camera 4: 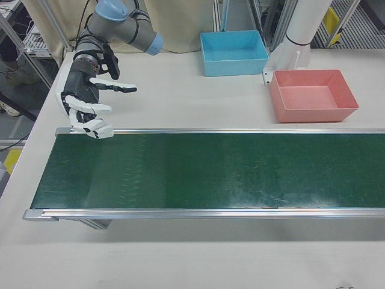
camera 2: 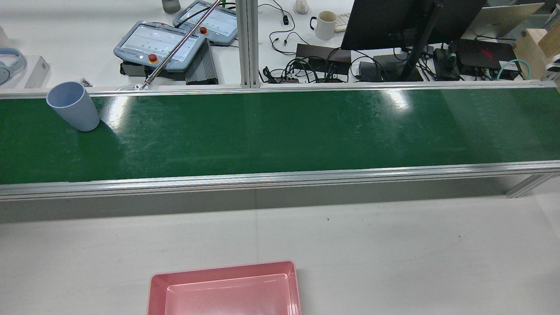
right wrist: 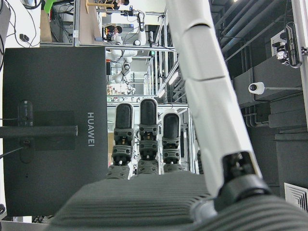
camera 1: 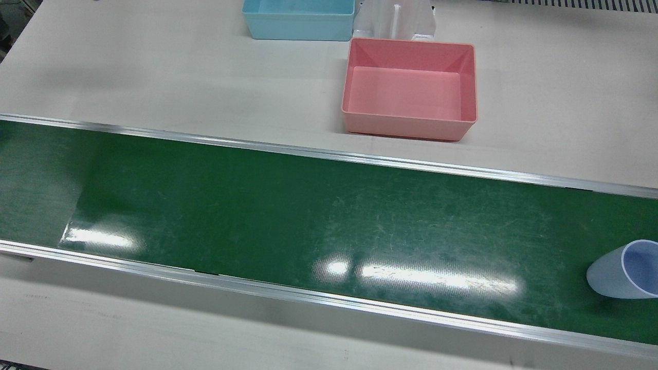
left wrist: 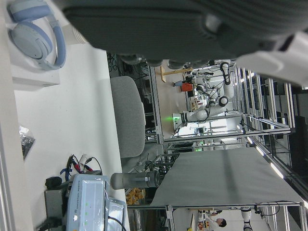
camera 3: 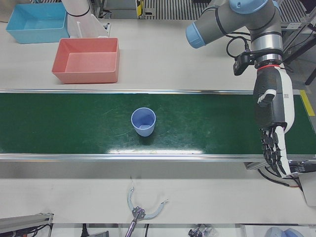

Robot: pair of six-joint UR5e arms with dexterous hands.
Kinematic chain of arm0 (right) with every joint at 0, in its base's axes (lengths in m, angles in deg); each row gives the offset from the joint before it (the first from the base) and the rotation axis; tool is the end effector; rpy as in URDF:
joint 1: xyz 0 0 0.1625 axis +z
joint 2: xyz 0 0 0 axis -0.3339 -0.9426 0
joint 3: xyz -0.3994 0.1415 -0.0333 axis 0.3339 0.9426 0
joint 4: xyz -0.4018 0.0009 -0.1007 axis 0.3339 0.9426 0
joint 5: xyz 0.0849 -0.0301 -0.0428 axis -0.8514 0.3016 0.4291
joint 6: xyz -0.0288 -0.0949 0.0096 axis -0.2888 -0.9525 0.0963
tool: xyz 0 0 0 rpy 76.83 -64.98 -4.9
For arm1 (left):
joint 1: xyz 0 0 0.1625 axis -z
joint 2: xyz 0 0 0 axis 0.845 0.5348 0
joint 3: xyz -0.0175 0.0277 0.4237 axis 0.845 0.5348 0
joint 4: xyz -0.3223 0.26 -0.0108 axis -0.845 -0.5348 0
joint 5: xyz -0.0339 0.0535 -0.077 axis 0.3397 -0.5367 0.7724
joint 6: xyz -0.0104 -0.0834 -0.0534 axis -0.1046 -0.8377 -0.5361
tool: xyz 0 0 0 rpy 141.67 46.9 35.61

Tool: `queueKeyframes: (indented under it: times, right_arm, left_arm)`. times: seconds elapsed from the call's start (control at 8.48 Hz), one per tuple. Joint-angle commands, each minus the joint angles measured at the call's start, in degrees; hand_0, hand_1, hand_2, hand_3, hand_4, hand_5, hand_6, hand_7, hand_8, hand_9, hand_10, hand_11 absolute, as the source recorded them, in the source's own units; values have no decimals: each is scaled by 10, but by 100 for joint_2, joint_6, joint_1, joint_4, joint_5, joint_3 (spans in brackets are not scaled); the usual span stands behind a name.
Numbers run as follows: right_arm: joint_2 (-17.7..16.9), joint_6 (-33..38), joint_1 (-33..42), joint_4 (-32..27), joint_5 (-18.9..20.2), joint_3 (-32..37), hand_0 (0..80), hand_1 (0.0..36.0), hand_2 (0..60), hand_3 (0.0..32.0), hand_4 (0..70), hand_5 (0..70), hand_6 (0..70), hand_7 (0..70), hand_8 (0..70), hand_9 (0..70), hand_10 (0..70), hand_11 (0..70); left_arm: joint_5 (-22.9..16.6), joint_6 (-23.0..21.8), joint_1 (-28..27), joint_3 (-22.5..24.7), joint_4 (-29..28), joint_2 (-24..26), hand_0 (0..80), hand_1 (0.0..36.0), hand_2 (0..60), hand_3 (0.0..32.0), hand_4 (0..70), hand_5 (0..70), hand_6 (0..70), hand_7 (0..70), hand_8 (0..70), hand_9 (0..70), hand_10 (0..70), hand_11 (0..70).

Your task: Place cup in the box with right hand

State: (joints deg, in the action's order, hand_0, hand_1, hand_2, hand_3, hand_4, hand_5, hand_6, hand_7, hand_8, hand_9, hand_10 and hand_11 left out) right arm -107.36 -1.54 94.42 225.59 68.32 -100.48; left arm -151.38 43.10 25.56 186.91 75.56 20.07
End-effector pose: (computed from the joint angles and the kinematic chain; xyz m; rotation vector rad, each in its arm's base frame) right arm 0.0482 -0.4361 0.5996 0.0429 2.4046 -1.9580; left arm -0.0608 -0.5623 0.5177 -0.0701 1.9019 -2.2085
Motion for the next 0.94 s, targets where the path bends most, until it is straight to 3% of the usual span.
queueKeyframes:
  times: [0.0, 0.83]
  right_arm:
    - [-6, 19, -3, -9, -9, 65, 800, 276, 0, 0, 245, 145, 157, 554, 299, 382, 237, 368]
    - [3, 28, -12, -9, -9, 83, 800, 272, 0, 0, 244, 144, 158, 556, 303, 386, 238, 369]
  left_arm:
    - [-5, 0, 0, 0, -10, 0, 0, 0, 0, 0, 0, 0, 0, 0, 0, 0, 0, 0]
    - [-5, 0, 0, 0, -1, 0, 0, 0, 0, 0, 0, 0, 0, 0, 0, 0, 0, 0]
